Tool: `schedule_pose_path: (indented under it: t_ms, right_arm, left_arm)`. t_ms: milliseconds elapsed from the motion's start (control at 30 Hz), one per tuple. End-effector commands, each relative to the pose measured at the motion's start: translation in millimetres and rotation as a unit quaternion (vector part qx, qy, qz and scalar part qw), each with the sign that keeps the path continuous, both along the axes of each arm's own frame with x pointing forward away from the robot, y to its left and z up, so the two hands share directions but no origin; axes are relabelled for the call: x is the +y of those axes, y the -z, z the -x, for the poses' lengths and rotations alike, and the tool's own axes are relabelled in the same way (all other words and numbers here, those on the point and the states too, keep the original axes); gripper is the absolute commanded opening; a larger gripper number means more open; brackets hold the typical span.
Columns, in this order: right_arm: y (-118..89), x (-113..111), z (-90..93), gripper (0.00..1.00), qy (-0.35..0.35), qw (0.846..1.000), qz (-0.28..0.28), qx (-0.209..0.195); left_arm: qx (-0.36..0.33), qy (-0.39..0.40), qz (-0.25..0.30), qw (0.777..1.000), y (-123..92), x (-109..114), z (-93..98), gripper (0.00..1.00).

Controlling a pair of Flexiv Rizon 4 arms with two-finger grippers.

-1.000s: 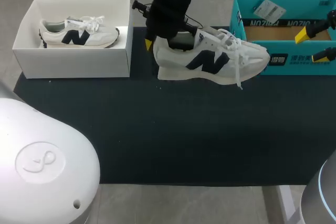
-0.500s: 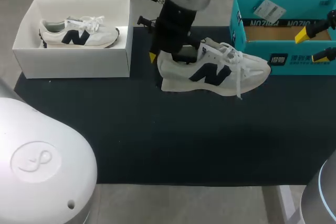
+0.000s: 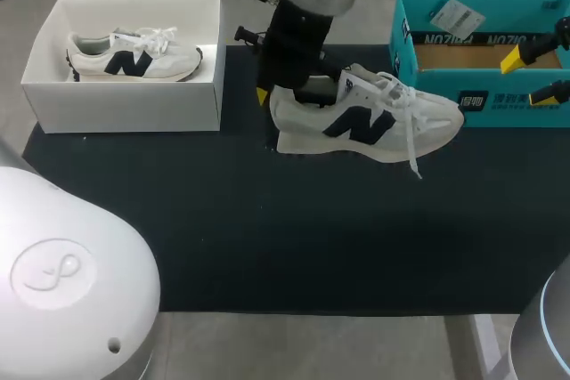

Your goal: Take the shoe out of the shoebox, open the shoe tongue, remove and reinsert the insole, then place the shoe into the shoebox

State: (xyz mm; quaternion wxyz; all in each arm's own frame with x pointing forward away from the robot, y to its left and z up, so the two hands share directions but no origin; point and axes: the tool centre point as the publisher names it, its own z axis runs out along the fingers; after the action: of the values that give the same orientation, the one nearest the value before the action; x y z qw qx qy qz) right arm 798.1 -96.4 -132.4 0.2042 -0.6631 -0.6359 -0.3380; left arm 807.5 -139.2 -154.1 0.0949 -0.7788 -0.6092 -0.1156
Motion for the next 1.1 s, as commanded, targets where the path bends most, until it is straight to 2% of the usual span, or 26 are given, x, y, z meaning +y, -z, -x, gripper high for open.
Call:
schedule_pose_path:
  t_ms: [33, 200, 533, 767, 1100]
  right_arm:
    - [0.1, 0.0, 0.0, 1.00, 0.001, 1.000, 0.001, 0.001]
    - [0.1, 0.0, 0.0, 1.00, 0.001, 1.000, 0.001, 0.001]
    - [0.1, 0.0, 0.0, 1.00, 0.001, 1.000, 0.001, 0.001]
    - [0.1, 0.0, 0.0, 1.00, 0.001, 1.000, 0.001, 0.001]
    - [0.1, 0.0, 0.0, 1.00, 0.001, 1.000, 0.001, 0.001]
  left_arm:
    - [-0.001, 0.004, 0.009, 1.000, 17.8, 11.5, -1.1, 0.00]
    - [-0.008, 0.001, 0.000, 1.000, 45.6, 13.9, -1.8, 0.00]
    - [-0.022, 0.021, -0.013, 0.999, 124.8, 19.9, -7.3, 0.00]
    - [-0.033, -0.006, -0.033, 0.999, 174.1, 14.5, -6.2, 0.00]
    - [-0.028, -0.044, -0.018, 0.998, 204.3, 7.1, -7.4, 0.00]
